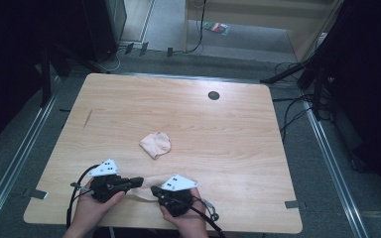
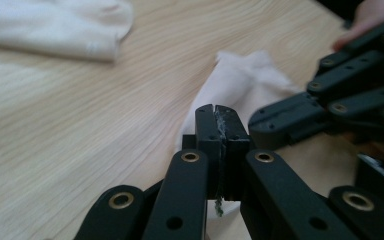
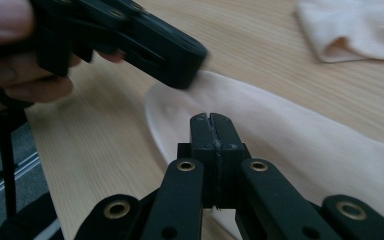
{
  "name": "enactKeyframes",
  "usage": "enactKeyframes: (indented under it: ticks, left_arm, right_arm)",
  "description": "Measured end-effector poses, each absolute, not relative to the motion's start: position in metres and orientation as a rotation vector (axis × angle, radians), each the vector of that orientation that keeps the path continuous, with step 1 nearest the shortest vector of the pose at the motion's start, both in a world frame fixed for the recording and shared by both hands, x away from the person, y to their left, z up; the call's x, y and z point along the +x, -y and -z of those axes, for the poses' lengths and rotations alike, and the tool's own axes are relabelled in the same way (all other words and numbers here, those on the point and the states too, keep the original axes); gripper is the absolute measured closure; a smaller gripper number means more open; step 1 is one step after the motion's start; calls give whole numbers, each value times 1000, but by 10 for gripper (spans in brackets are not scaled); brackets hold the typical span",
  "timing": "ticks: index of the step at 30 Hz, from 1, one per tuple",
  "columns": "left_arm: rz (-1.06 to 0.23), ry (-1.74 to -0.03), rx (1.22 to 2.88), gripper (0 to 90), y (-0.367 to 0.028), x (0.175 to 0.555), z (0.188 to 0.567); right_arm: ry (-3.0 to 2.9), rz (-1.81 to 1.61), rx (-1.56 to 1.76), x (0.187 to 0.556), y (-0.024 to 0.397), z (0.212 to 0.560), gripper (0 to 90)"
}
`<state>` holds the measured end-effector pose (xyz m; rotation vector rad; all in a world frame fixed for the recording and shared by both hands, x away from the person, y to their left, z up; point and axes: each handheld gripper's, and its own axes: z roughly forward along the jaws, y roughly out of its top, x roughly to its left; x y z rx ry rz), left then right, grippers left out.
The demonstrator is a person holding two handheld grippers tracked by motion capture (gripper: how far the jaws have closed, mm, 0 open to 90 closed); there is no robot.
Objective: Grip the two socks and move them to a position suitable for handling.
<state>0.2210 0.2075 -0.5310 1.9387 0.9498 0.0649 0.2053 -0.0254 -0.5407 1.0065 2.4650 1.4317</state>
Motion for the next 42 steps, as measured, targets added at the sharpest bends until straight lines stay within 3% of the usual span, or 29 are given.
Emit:
enactKeyframes:
  ticks: [11, 22, 32, 36, 42]
  left_arm:
    - [-63, -1086, 2009, 900, -207, 234, 551]
    - [-107, -1070, 2029, 899, -213, 231, 551]
    - [-79, -920, 2125, 738, -217, 219, 546]
    - [-85, -932, 2112, 764, -220, 221, 548]
    - [-108, -936, 2116, 865, -220, 222, 549]
  right_arm:
    - [-2581, -1342, 1027, 206, -1, 557, 900]
    - [-2556, -1278, 1014, 198, -4, 554, 900]
    - [-2526, -1281, 1057, 199, -3, 555, 900]
    - [-2527, -1390, 1062, 205, 16, 544, 900]
    - [-2336, -1268, 1259, 240, 75, 533, 900]
